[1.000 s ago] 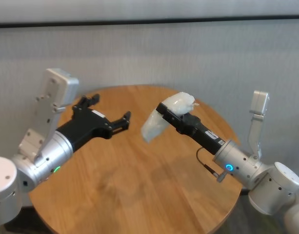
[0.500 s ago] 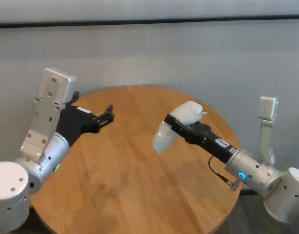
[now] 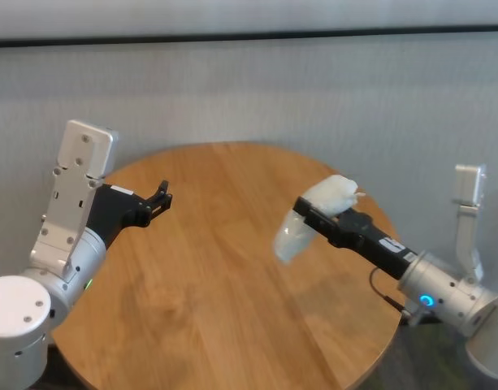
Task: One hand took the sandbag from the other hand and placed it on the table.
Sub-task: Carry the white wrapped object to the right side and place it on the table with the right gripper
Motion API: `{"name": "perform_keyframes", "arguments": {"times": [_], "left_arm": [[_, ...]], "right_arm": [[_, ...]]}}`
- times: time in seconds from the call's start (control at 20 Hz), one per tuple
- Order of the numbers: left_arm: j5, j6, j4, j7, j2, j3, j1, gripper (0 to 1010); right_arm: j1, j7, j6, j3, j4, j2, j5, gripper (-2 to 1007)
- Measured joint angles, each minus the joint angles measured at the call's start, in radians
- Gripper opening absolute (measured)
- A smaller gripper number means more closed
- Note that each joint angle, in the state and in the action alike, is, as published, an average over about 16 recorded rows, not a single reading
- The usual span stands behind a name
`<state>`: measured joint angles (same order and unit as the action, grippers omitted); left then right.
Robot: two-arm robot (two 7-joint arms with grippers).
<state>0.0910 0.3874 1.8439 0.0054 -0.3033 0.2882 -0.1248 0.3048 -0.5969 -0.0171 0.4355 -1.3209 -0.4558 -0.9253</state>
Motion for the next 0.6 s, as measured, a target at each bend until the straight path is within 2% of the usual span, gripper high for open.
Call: {"name": "perform_keyframes", "arguments": {"times": [0.35,0.6], "left_arm": [[-0.005,0.004,0.0,0.005,0.001,-0.001,0.001,1001],[-0.003,0.001,0.0,0.005,0.0,0.0,0.001,1000]], "right_arm": [[-0.021,0.026,-0.037,-0.016,-0.036,-0.067,0.017,623],[-0.011,0.039,-0.072,-0.021,-0.032,-0.11,0.04,623]]}}
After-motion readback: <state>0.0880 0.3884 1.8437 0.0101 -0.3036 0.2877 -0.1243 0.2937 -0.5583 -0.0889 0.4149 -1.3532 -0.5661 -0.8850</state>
